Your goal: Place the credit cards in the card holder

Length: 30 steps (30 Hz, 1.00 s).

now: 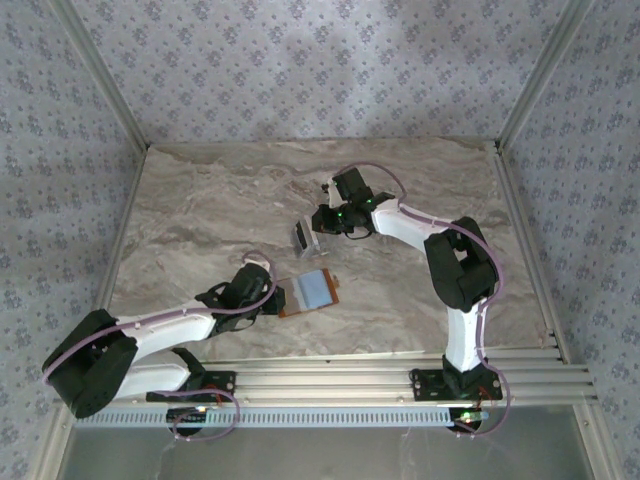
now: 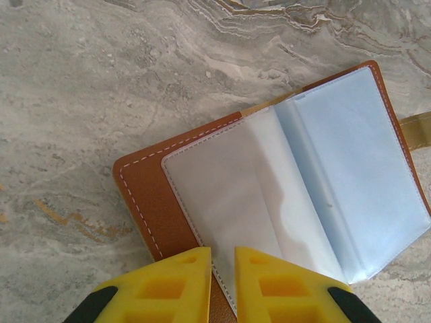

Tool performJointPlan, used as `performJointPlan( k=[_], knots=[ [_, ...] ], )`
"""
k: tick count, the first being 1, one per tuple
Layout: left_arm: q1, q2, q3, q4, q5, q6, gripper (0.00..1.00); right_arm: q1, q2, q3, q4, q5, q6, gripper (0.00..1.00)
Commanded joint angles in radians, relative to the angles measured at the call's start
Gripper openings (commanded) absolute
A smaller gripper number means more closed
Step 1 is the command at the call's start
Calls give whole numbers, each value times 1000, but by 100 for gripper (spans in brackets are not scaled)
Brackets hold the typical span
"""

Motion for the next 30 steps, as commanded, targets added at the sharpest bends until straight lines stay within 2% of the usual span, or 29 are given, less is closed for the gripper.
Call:
performJointPlan(
  k=[1, 16, 26, 30],
  knots=[
    [-5, -17, 6, -9, 5, 15, 17, -3, 14, 3, -18, 4, -7, 16],
    [-4, -26, 4, -12, 1, 15, 17, 10, 65, 51, -57, 1, -29, 22],
    [-5, -26, 1, -9, 1, 13, 17, -16, 55, 4, 78, -185, 22, 22],
    [-6, -26, 1, -7, 1, 15, 17, -22, 55, -8, 111, -222, 35, 22]
  ],
)
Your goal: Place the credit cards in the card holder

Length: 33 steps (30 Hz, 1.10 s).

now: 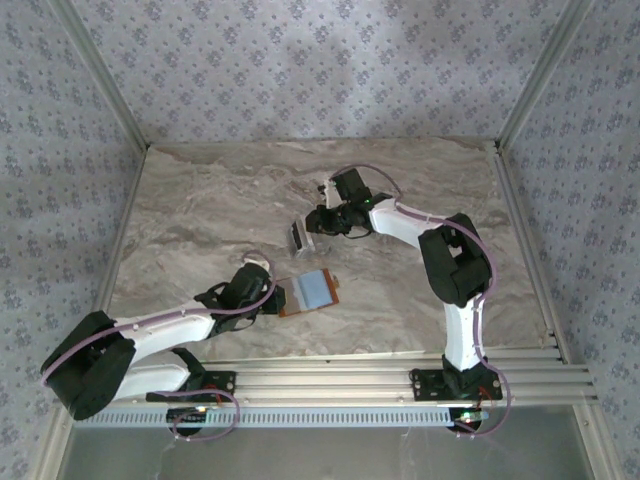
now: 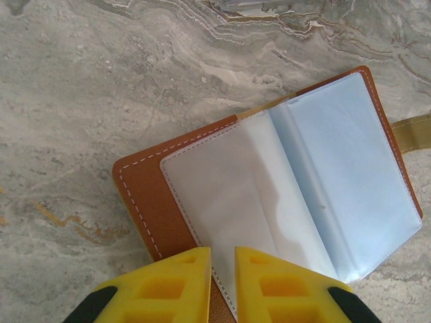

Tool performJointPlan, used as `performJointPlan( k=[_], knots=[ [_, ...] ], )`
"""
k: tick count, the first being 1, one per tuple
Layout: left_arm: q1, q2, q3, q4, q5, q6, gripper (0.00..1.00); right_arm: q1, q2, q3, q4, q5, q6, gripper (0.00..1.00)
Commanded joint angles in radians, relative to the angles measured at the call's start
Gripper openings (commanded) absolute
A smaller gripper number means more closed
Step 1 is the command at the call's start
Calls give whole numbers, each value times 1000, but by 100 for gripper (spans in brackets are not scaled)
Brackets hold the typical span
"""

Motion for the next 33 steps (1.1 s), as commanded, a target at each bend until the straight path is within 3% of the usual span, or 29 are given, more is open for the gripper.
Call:
performJointPlan(
  k=[1, 19, 33],
  knots=[
    [-4, -13, 1, -7, 1, 15, 17, -9, 6, -20, 56, -84, 27, 22],
    [-5, -11, 5, -11, 3, 15, 17, -9, -6, -26, 39, -45, 16, 11],
    [-4, -19, 3, -12, 2, 15, 17, -9, -53, -43, -5, 56, -2, 2]
  ],
)
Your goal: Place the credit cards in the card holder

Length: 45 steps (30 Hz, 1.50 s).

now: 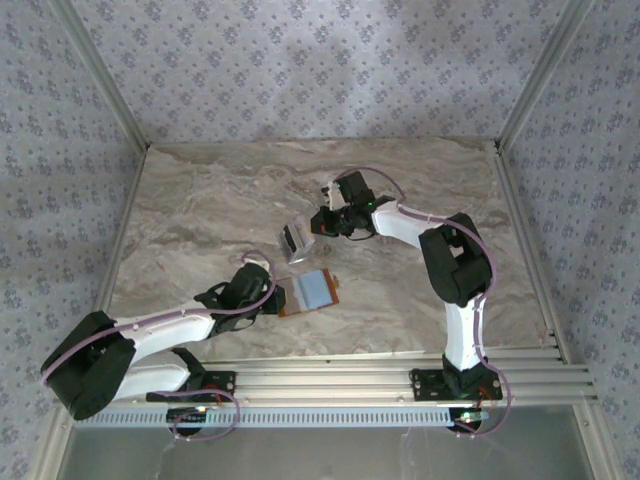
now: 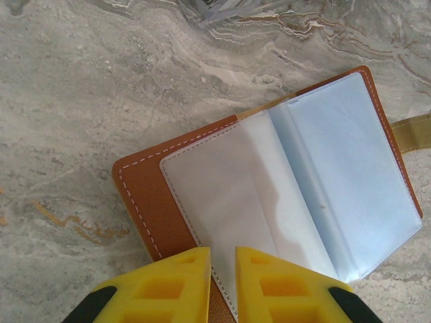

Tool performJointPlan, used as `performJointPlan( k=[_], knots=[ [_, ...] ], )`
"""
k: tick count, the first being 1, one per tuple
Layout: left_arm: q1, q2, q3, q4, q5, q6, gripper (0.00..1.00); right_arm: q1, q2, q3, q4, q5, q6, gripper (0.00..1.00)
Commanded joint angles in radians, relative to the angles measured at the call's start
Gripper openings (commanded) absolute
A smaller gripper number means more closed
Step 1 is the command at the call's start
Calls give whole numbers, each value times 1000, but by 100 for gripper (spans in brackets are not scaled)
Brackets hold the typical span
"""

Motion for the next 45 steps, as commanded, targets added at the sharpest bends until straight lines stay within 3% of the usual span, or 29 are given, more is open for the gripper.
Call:
performJointPlan(
  k=[1, 21, 31, 40, 45],
  knots=[
    [-5, -18, 3, -12, 1, 15, 17, 3, -55, -5, -35, 55, -19, 1],
    [-5, -18, -6, -14, -6, 19, 17, 57, -210, -35, -122, 360, -58, 0],
    [-5, -34, -12, -25, -17, 22, 17, 71, -419, -196, -69, 494, -23, 0],
    [-7, -26, -13, -29, -17, 26, 17, 155, -565, -362, -61, 461, 25, 0],
    [-15, -30, -20, -33, -29, 26, 16, 208, -606, -466, 0, 368, 67, 0]
  ],
)
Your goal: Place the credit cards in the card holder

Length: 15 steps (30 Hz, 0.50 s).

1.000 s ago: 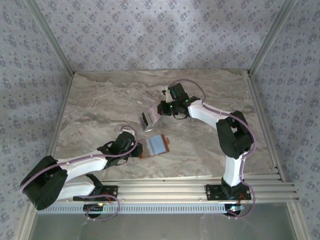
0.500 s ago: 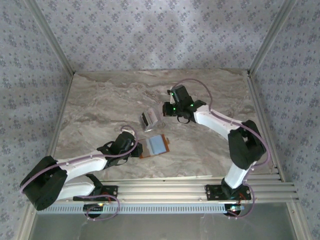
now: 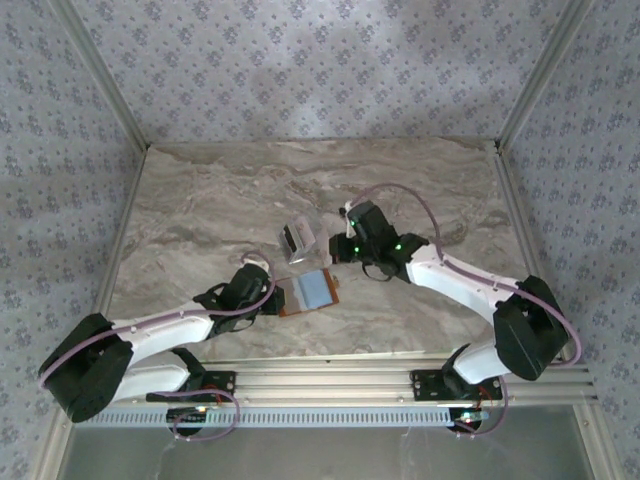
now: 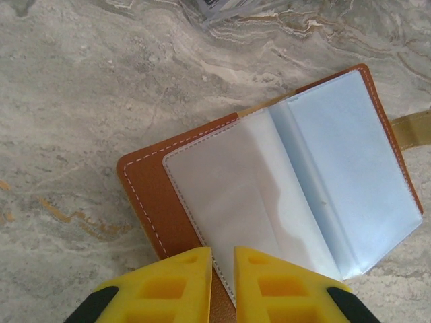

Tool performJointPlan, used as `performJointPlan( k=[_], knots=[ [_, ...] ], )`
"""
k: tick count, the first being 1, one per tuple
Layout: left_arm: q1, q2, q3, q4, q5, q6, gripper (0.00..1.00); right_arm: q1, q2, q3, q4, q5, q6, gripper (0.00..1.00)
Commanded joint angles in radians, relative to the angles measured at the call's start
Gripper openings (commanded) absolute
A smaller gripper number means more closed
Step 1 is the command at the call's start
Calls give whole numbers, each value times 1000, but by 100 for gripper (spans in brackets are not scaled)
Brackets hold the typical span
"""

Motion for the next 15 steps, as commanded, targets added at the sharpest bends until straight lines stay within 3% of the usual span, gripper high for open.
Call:
performJointPlan(
  k=[1, 15],
  knots=[
    [-9, -12, -13, -24, -24, 18, 15, 20, -36, -60, 50, -82, 51, 0],
    [-18, -19, -19, -51, -67, 18, 10, 42, 62, -185, 193, -291, 117, 0]
  ],
)
